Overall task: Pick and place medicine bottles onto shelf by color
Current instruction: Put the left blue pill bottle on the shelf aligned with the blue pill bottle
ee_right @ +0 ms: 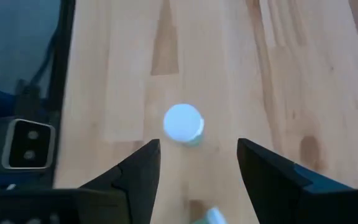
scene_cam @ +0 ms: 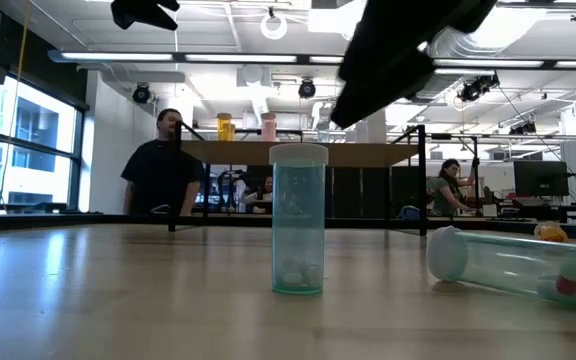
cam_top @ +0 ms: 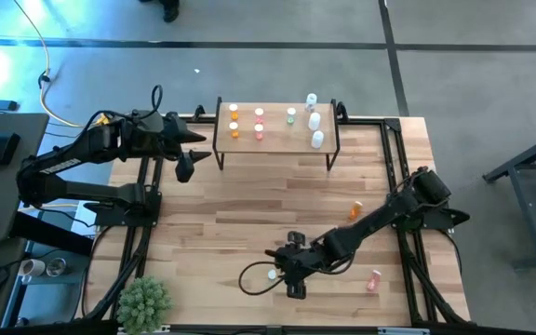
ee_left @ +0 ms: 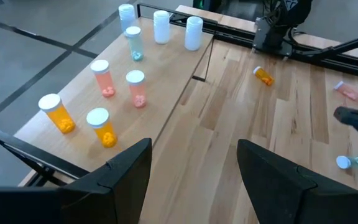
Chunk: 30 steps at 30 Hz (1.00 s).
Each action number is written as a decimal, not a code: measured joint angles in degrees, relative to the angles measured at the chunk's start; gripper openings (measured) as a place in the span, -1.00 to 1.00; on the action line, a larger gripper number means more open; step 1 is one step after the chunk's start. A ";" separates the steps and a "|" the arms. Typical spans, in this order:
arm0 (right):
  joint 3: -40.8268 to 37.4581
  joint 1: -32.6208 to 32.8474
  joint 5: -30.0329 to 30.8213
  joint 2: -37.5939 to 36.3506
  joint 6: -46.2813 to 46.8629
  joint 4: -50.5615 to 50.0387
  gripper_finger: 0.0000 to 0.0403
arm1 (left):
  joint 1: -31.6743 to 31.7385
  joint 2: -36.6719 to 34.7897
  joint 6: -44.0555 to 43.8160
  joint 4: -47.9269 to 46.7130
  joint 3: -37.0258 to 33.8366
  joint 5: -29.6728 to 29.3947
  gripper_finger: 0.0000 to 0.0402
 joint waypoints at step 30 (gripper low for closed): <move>0.00 -2.12 -4.09 7.25 -18.51 10.71 0.01 | -0.03 0.02 -0.87 -0.12 0.00 -0.32 0.13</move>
